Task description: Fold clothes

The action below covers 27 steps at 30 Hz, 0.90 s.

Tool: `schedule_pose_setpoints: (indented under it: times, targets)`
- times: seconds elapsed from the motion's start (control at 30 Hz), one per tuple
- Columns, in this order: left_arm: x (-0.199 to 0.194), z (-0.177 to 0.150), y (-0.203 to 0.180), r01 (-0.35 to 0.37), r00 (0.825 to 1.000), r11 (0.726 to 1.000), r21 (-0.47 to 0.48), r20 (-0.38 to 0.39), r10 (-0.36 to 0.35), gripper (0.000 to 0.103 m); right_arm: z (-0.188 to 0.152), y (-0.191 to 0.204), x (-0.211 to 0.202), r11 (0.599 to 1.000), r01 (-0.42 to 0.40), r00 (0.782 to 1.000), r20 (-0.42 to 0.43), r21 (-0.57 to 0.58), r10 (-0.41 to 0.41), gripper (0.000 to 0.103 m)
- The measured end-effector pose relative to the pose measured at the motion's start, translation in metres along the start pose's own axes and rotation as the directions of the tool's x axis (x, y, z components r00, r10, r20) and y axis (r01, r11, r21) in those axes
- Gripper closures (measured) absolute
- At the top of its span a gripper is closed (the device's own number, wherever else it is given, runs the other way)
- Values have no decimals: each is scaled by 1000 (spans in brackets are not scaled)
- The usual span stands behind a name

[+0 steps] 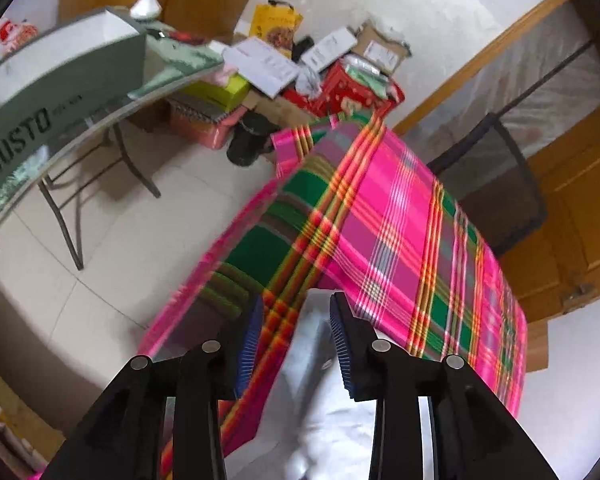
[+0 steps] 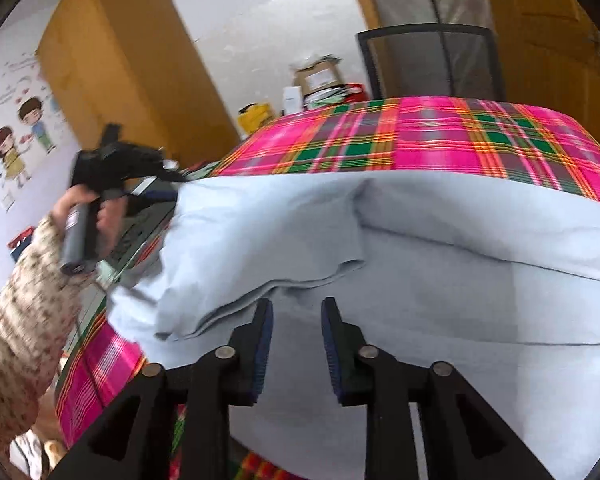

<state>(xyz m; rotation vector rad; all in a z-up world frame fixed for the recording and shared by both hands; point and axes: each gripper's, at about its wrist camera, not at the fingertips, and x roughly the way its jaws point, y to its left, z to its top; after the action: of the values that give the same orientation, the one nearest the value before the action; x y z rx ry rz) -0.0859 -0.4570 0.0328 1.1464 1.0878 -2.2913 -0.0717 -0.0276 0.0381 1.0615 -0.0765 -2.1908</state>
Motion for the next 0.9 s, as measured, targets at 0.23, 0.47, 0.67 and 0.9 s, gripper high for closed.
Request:
schedule_pose_setpoints:
  times: [0.23,0.47,0.67,0.9]
  targets:
    - [-43,-34,8,42,999,999,26,-9,-42,44,-5,34,-4,992,-57,998,17,-108,60,68]
    - [-58,-95,6,86,988,990,109,-139,-71,42,-22,95,17,932,-119,993,-56,-342,106,67]
    - [-41,-107,19,106,974,993,50,-207,-94,40,-24,110,40,921,-112,992,-100,-373,80,68]
    - [-18,-91,23,146,960,989,-37,-235,-151,38,-15,112,34,941,-80,997,-45,-328,69,100]
